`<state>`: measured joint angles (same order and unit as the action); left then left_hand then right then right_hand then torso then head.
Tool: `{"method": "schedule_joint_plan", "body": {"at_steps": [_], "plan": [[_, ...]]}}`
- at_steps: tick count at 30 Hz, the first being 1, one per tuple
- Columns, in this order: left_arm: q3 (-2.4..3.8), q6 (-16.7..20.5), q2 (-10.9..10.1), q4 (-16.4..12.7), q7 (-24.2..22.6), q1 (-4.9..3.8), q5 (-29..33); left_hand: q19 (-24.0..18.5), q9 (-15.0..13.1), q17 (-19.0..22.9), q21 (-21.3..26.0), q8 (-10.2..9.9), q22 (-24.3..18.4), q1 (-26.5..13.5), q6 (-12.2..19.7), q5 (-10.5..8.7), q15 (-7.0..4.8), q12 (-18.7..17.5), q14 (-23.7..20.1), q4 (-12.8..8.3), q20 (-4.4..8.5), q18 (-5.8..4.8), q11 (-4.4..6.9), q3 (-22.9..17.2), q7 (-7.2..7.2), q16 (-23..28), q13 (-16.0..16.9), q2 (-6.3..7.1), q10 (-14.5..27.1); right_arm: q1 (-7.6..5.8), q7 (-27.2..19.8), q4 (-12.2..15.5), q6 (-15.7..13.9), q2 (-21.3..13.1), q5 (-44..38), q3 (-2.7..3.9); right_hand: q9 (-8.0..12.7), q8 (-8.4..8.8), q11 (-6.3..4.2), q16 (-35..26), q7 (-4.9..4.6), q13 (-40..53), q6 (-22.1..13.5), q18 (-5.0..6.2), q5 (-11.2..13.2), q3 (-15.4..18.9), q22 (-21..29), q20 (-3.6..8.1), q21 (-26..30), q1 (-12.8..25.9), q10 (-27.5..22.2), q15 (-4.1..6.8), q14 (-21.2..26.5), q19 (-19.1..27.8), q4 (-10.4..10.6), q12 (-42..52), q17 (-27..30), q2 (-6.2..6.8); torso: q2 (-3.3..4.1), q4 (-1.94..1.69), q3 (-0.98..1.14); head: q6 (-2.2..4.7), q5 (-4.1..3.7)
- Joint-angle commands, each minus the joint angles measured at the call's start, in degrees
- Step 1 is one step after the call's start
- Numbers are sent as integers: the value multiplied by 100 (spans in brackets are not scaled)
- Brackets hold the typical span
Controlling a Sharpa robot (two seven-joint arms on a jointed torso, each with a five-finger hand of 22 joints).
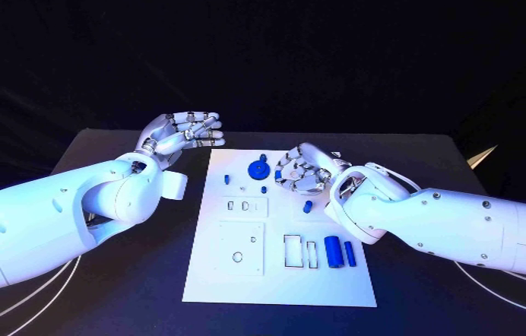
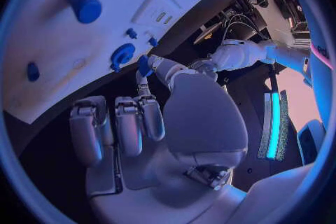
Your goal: Assemble the parts on the task board
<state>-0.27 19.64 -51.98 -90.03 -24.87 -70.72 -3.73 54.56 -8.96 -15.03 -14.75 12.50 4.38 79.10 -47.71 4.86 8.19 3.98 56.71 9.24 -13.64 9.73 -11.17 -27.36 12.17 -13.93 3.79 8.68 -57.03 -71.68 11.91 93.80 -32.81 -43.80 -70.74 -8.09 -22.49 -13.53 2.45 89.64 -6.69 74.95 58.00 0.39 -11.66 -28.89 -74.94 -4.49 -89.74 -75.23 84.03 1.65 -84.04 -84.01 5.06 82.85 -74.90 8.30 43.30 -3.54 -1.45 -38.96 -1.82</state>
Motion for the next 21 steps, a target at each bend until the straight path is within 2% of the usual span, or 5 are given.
{"method": "schedule_joint_plan", "body": {"at_steps": [1, 4, 11, 21], "plan": [[1, -120, 31, 5, -40, -1, 11, 20, 7, -7, -10, -24, -6, 73, 48, -20, 7, -24, -23, -42, -17, 73, -16, -1, 256, 40, 3, 0, 23, 53, 508, 40, -37, 147, -450, -11, -142, -90, -57, 36, 19, 901, 14, -39, -35, -20, -1506, 48, -26, -1, 79, 38, -596, -599, -3, 23, -1510, -41, 0, 3, -8, -38, 76], [0, -135, 50, 11, -40, -1, 11, 20, 7, -7, -10, -24, -6, 73, 48, -20, 7, -24, -23, -42, -17, 73, -16, -1, 256, 40, 3, 0, 23, 122, 622, 45, -20, 280, -750, -23, -144, -92, -56, 36, 18, 903, 13, -39, -35, -20, -1506, 48, -26, 2, 81, 38, -596, -599, -3, 25, -1510, -41, 2, -4, -10, -7, 77], [0, -154, 78, 15, -39, -2, 11, 20, 7, -9, -9, -24, -7, 71, 49, -21, 7, -24, -23, -41, -17, 73, -16, 1, 255, 41, 4, 2, 23, 276, 775, -4, 61, 525, -1097, -46, -150, -99, -55, 36, 16, 901, 10, -39, -34, -15, -1506, 49, -26, 19, 80, 39, -596, -599, -2, 22, -1510, -34, 6, -14, -2, -52, 118], [0, -171, 95, 18, -40, -2, 11, 20, 7, -9, -9, -24, -7, 71, 49, -21, 7, -24, -23, -41, -17, 73, -16, 1, 255, 41, 4, 2, 23, 420, 875, -73, 189, 727, -1258, -62, -159, -106, -52, 36, 13, 903, -5, -39, -36, -8, -1506, 50, -26, 53, 81, 38, -596, -599, 3, 22, -1510, -21, 9, 3, 7, -95, 152]]}}
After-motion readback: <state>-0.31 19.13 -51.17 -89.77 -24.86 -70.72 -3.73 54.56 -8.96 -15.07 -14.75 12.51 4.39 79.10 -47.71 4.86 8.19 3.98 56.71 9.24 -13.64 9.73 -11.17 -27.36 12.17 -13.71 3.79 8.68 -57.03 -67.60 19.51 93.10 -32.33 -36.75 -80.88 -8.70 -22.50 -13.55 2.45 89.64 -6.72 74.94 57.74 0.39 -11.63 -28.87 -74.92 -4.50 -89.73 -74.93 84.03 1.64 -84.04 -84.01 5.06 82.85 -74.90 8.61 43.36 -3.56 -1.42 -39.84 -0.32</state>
